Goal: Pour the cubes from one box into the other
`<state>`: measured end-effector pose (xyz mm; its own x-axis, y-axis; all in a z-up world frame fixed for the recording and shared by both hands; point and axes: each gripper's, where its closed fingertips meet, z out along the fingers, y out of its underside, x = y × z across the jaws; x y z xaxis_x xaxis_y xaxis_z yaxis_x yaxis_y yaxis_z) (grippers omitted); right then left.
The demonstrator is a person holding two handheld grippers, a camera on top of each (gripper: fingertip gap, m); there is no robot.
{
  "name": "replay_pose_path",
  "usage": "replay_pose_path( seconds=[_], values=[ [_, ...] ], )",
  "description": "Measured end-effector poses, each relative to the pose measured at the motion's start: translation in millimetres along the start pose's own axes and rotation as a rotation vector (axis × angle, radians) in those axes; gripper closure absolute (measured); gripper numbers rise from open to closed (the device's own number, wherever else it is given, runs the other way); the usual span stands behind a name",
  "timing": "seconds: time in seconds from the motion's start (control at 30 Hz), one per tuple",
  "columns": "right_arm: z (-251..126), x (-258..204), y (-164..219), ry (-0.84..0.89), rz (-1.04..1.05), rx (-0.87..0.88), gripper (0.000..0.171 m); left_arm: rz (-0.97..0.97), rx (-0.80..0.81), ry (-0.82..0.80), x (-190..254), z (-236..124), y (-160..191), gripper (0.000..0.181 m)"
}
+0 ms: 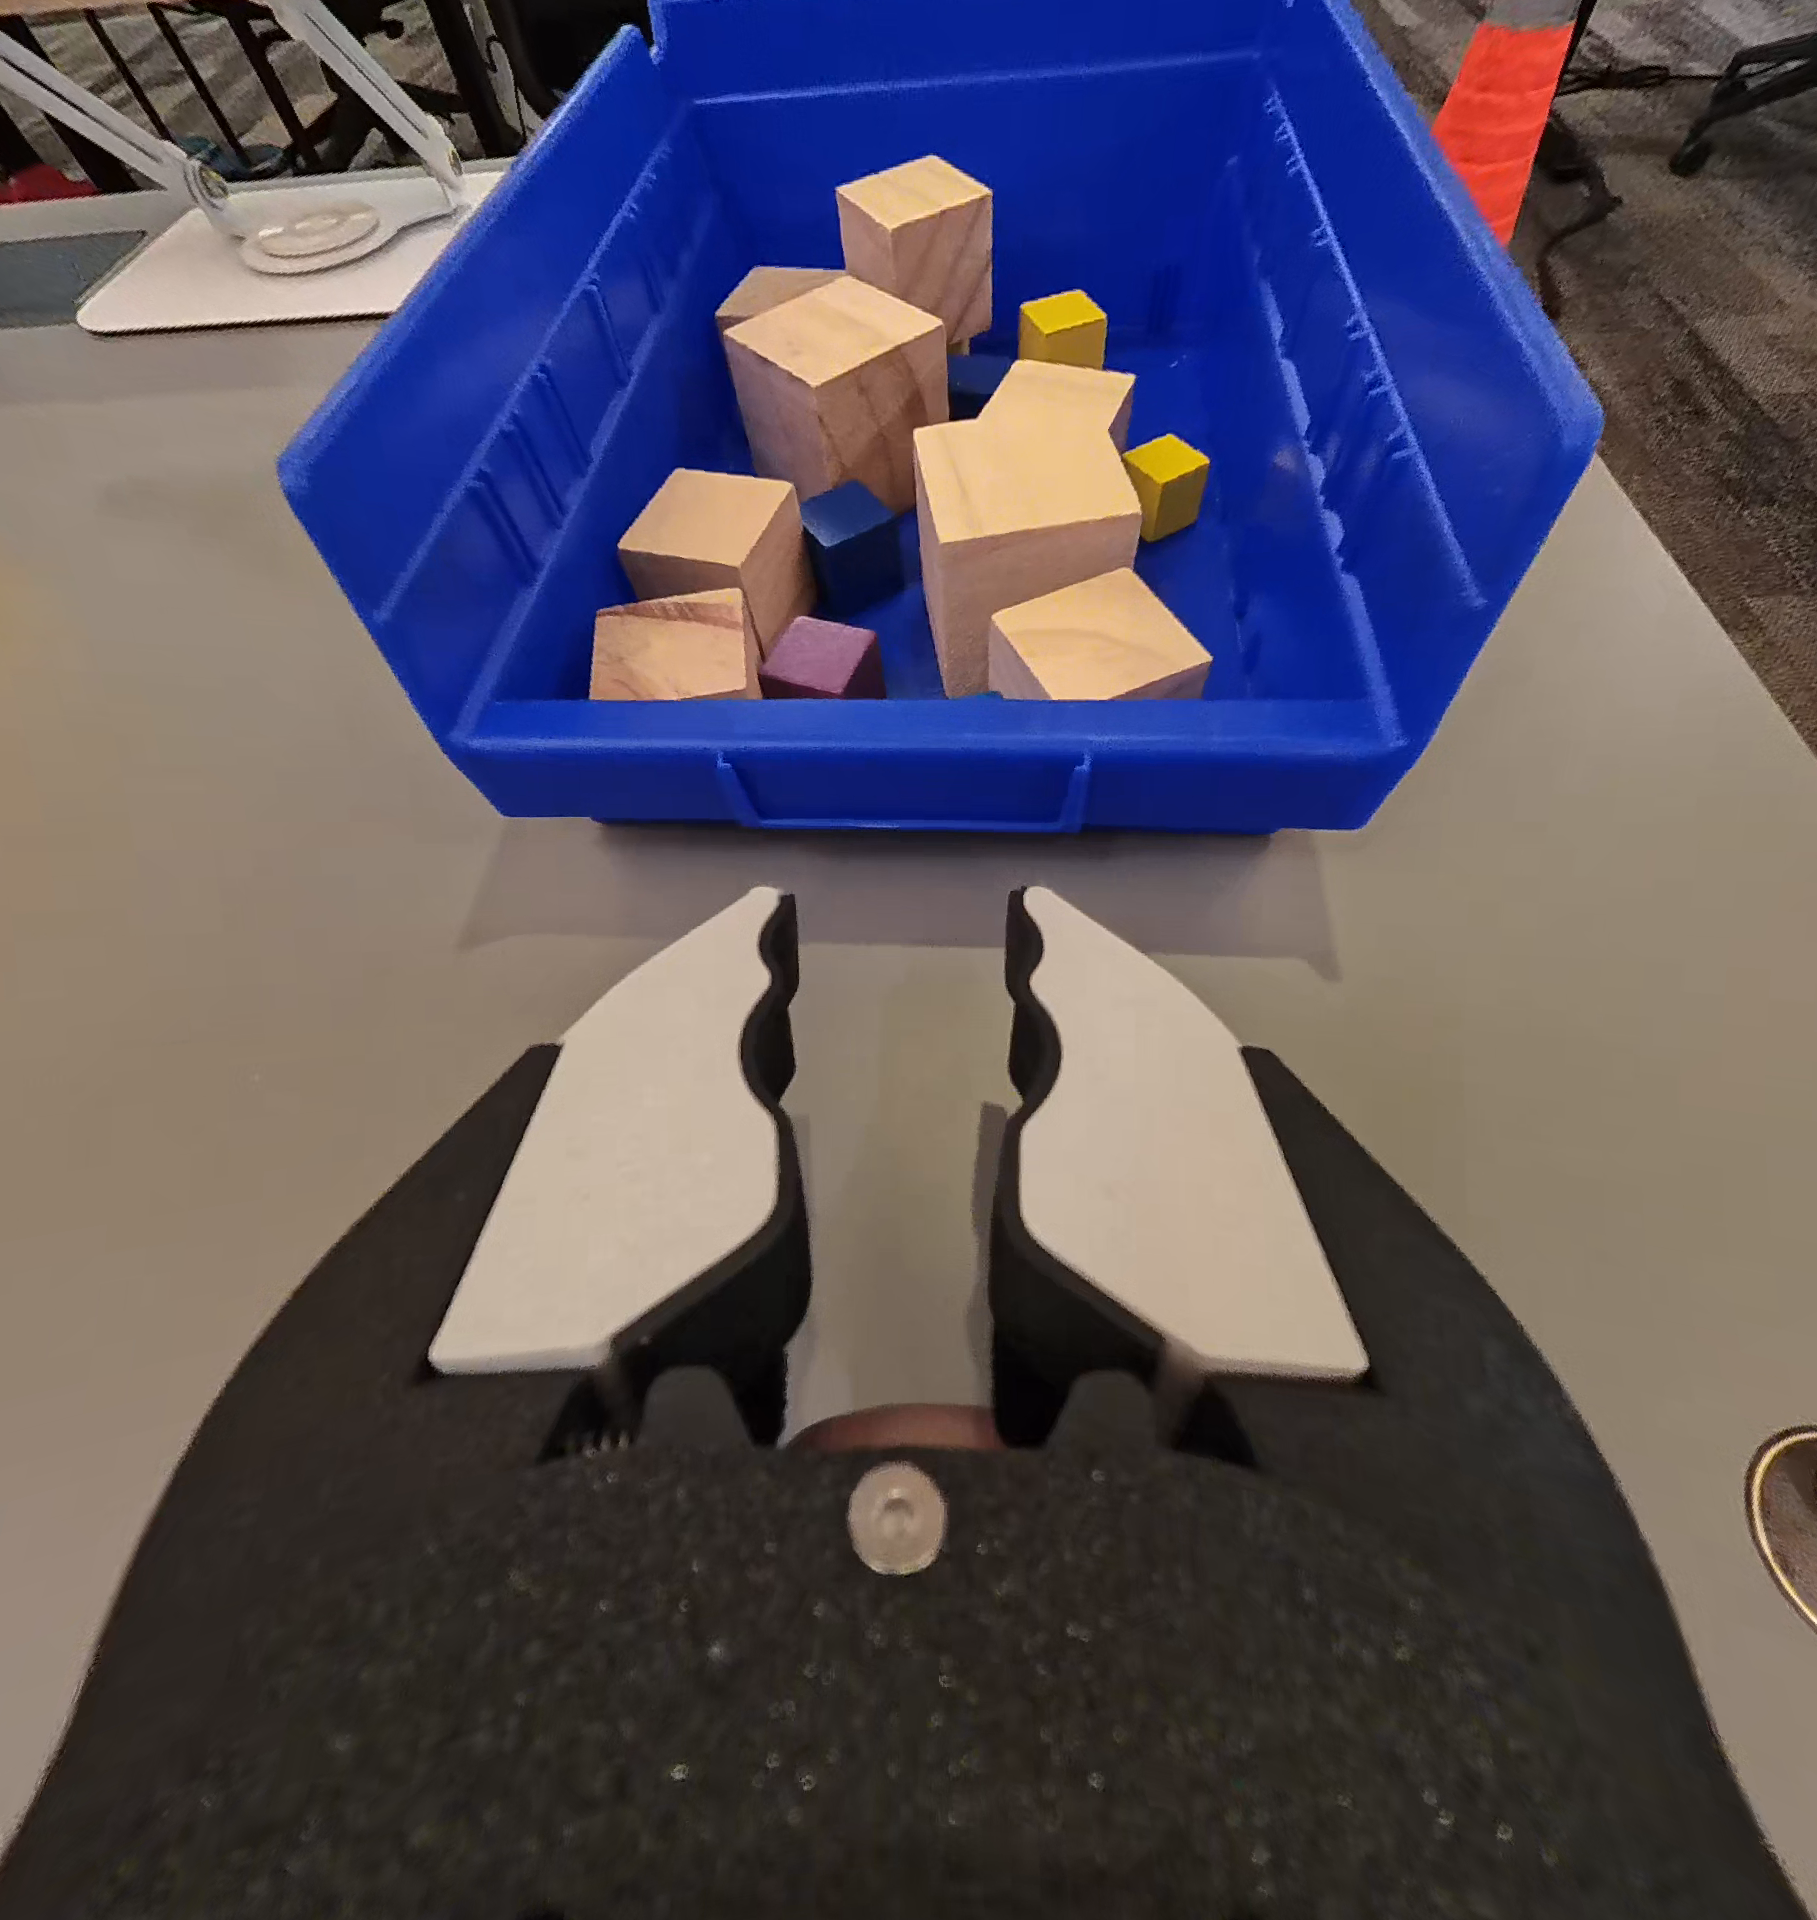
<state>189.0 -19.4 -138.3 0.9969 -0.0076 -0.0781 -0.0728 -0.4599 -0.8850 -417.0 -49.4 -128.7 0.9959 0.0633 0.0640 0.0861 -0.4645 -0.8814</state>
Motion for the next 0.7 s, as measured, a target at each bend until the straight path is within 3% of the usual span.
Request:
replay_pose_path(
  seconds=[0.43,0.53,0.7],
  values=[
    [-2,4,0,0.001,0.013,0.008,0.134,0.087,-0.004,0.047,28,-4,-1,0.152],
    [-1,9,-8,0.017,-0.010,0.033,0.133,0.057,0.015,0.269,106,-14,-13,0.151],
    [-4,44,-76,0.070,0.039,0.168,0.126,0.150,-0.104,0.579,291,-9,-11,0.151]
  ],
)
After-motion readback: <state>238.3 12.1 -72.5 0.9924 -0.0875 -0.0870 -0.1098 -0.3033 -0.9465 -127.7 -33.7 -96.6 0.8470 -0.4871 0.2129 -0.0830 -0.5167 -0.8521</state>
